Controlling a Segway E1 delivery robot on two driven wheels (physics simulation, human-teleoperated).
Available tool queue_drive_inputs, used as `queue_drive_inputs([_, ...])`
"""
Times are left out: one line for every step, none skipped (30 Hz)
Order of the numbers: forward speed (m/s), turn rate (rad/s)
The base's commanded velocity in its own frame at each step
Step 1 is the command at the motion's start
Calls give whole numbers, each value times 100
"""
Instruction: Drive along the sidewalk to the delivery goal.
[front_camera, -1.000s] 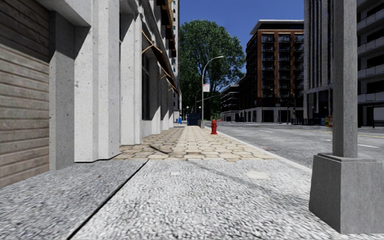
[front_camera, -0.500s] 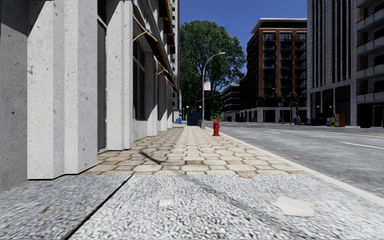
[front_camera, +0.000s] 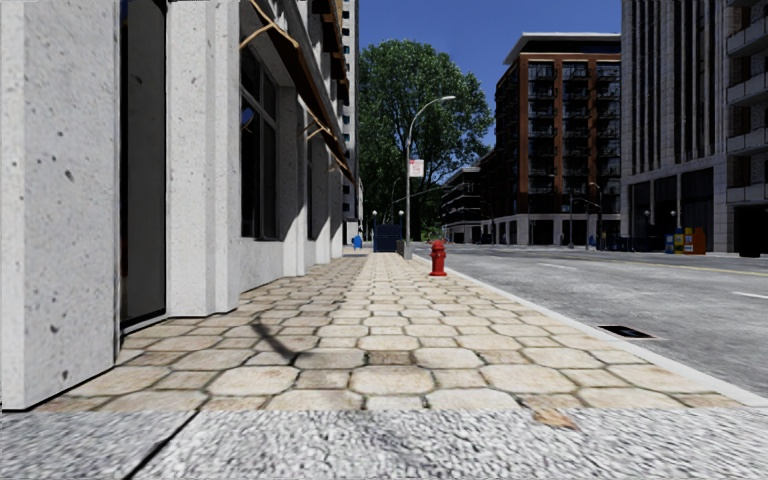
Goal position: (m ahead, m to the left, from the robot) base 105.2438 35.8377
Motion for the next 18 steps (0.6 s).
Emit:
queue_drive_inputs([200,0])
queue_drive_inputs([200,0])
queue_drive_inputs([200,0])
queue_drive_inputs([200,0])
queue_drive_inputs([200,0])
queue_drive_inputs([200,0])
queue_drive_inputs([200,0])
queue_drive_inputs([200,0])
queue_drive_inputs([200,0])
queue_drive_inputs([200,0])
queue_drive_inputs([200,0])
queue_drive_inputs([200,0])
queue_drive_inputs([200,0])
queue_drive_inputs([200,0])
queue_drive_inputs([200,0])
queue_drive_inputs([200,0])
queue_drive_inputs([200,0])
queue_drive_inputs([200,0])
